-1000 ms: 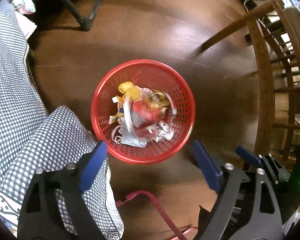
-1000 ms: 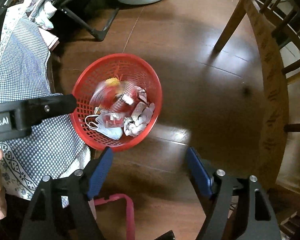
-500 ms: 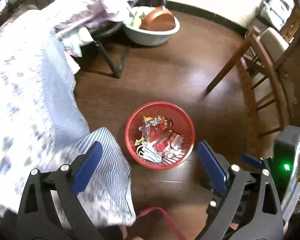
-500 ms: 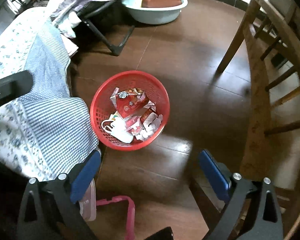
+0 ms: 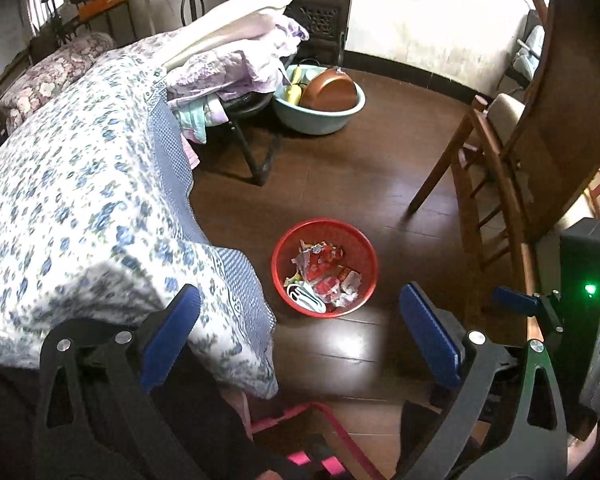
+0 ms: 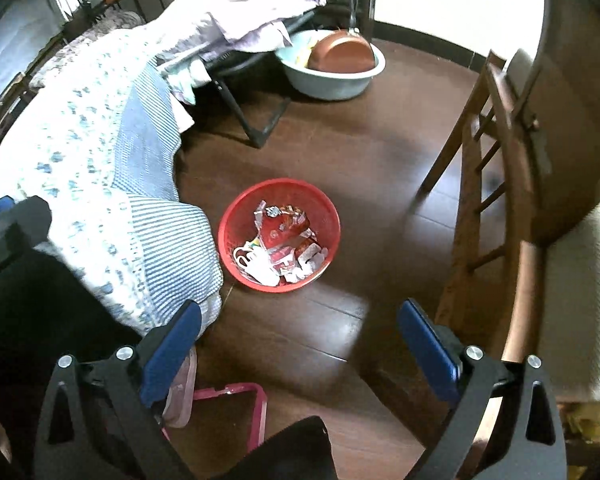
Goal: Collect trash
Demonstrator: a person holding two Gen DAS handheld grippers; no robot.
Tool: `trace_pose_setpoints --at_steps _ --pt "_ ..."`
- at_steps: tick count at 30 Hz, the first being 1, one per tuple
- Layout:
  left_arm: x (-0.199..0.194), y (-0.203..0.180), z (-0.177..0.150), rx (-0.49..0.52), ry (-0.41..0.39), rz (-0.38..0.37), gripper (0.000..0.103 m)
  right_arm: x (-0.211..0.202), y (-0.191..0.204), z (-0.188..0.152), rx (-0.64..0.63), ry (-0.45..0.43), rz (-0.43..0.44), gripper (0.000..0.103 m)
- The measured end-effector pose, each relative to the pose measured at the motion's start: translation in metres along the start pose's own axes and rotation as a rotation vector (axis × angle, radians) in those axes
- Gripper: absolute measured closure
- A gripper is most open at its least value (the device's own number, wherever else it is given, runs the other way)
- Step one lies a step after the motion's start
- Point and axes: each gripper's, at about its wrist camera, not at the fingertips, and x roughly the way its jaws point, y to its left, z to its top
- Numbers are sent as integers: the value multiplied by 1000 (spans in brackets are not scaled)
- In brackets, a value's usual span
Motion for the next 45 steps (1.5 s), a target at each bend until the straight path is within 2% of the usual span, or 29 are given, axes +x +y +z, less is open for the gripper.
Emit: trace_pose_setpoints --at_steps 9,26,45 --pt "-19 -8 -10 -12 -20 13 7 -16 -1 -10 -3 -5 6 6" --pt "2 -14 -16 10 37 -1 7 -6 -2 -13 12 15 22 6" --pt "2 -14 -16 5 47 -17 7 -8 -4 -11 9 9 21 6"
